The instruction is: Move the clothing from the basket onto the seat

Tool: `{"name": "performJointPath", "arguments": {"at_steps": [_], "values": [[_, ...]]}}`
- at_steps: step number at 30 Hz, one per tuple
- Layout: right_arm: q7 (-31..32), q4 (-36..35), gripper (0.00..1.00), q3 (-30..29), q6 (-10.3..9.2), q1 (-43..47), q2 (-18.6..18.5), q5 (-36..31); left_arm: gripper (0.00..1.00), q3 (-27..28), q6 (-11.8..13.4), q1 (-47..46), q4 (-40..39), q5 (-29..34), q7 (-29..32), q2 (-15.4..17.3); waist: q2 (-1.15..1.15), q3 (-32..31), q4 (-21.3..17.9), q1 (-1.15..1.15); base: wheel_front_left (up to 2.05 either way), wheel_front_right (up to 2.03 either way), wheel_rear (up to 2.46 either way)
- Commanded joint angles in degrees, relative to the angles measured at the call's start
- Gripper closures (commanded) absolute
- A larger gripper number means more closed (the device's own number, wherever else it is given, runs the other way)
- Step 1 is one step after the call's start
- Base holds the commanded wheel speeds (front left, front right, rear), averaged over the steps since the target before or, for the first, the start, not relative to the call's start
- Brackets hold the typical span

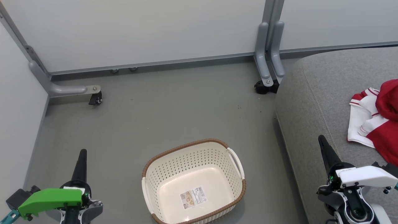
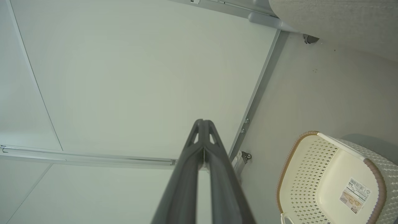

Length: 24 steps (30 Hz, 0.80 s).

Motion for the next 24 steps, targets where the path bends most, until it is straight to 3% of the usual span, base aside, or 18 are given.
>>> {"name": "performJointPath", "arguments": {"at_steps": [1, 24], "values": [[0.3, 0.1, 1.0, -0.2, 0.02, -1.1, -0.2, 1.5, 1.0, 0.4, -0.4, -1.3, 0.0, -1.2, 0.4, -0.2, 0.0, 0.0, 0.0, 0.0, 0.0, 0.0, 0.0], [1.9, 2.2, 1.0, -1.4, 0.02, -2.4, 0.1, 10.7, 1.0, 2.0, -1.1, -2.4, 0.4, -10.1, 2.9, -1.2, 0.0, 0.3, 0.0, 0.0, 0.0, 0.0, 0.0]]}}
